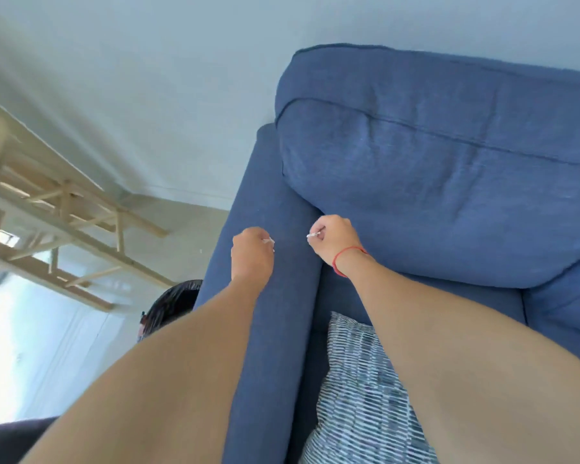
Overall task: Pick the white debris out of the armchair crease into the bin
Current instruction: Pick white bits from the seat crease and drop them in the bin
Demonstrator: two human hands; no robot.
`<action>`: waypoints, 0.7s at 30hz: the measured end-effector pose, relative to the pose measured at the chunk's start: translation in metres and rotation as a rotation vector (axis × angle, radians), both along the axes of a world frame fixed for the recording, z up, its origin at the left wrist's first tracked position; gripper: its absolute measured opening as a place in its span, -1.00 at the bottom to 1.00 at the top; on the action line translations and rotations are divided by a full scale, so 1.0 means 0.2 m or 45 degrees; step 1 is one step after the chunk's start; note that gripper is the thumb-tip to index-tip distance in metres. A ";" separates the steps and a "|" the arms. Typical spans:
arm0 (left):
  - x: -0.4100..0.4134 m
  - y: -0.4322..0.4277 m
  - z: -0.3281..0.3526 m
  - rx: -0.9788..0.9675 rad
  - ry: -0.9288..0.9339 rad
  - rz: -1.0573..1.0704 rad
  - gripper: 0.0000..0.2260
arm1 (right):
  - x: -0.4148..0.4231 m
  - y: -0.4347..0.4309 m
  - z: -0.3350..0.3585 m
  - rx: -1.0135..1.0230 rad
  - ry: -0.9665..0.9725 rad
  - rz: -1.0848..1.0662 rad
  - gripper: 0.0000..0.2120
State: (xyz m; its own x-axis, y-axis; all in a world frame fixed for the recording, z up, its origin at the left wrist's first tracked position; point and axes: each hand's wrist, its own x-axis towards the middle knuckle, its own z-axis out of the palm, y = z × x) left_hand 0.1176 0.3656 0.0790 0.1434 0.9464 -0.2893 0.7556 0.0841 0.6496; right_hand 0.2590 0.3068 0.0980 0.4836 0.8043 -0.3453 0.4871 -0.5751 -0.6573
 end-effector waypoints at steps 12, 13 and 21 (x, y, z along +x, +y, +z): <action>-1.06 0.20 0.00 0.066 0.107 0.331 -0.91 | -1.03 0.45 -0.01 -0.038 -0.010 0.461 -0.86; -1.13 0.19 -0.01 0.064 0.104 0.366 -0.93 | -1.09 0.46 -0.02 -0.039 -0.018 0.493 -0.85; -1.39 0.17 -0.14 -0.002 0.134 0.465 -0.95 | -1.44 0.48 -0.09 -0.186 0.055 0.641 -0.85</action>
State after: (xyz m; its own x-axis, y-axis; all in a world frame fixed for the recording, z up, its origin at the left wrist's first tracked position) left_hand -0.1602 0.3988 0.0515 -0.2338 0.9292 -0.2862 0.7382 0.3612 0.5697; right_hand -0.0295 0.4018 0.0804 0.0329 0.8753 -0.4825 0.7012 -0.3642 -0.6129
